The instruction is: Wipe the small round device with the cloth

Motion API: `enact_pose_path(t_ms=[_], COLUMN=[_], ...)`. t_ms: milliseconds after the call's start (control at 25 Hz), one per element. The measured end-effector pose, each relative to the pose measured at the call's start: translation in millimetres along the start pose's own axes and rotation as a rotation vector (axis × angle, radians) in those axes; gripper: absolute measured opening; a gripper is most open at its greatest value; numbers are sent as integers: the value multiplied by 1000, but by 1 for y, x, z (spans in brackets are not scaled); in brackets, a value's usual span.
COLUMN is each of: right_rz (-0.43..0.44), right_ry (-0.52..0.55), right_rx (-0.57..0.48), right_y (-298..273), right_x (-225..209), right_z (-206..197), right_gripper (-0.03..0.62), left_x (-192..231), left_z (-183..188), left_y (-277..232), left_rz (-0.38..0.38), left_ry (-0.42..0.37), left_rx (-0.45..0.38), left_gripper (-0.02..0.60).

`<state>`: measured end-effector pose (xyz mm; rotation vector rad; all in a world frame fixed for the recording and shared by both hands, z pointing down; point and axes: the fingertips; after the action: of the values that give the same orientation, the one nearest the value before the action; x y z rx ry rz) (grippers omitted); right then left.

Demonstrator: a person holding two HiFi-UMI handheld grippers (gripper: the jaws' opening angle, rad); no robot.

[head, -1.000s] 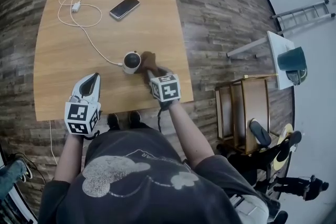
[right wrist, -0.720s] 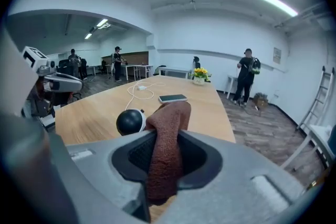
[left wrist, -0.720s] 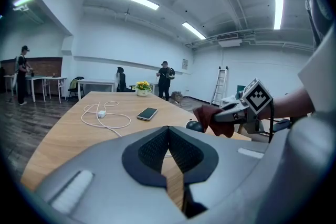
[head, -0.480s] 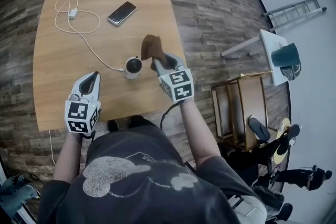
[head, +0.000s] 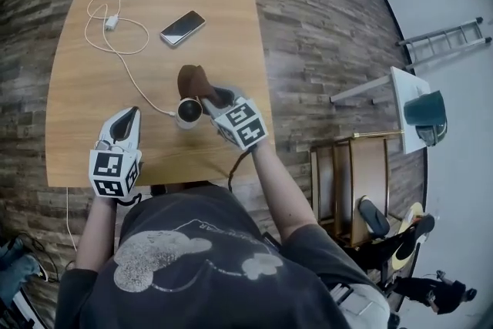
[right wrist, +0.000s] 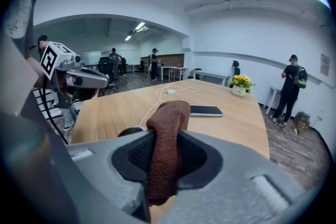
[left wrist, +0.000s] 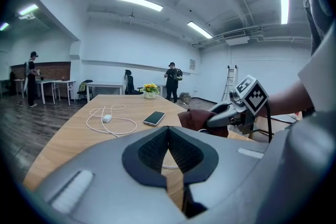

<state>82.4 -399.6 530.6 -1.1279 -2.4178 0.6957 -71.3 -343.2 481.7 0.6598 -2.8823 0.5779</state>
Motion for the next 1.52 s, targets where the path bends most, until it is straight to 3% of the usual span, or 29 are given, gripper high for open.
enact_pose_path(t_ms=[120,440,680,800,1080,1400,1520], right_rz=[86,210,220,173,-27,-220,-246], right_ry=[35,174,173,100,-30,-100,-122], right_rx=[36,168,246,227,187,0,-67], right_y=[-13,-33,-39,-36,-4,42,56], right_x=[5,16,14,5,-19,-22,-9], right_z=[-15,-59,-83,-80,-64,3,32], right_gripper=[80,80,80,80,80,80,80], left_x=[0,1,-6,-7,-7,-3,1], left_z=[-3,-30,-36,-37,-25,-21,-25], left_y=[-2,-9,-14,-15,-15,-5,0], left_rz=[40,124,141,136,94,17,-13], left_ry=[10,58,77,79,66,47,40], left_rx=[6,63,82,84,62,53,65], left_gripper=[18,18,18,18,18,18,18])
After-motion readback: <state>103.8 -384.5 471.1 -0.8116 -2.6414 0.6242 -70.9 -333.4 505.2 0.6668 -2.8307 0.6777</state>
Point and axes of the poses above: the fingertips, and each gripper's own axes: y backward along the fingers, x to its left, z out of its top, and after that the axes turned 6 degrees about y, right-handed
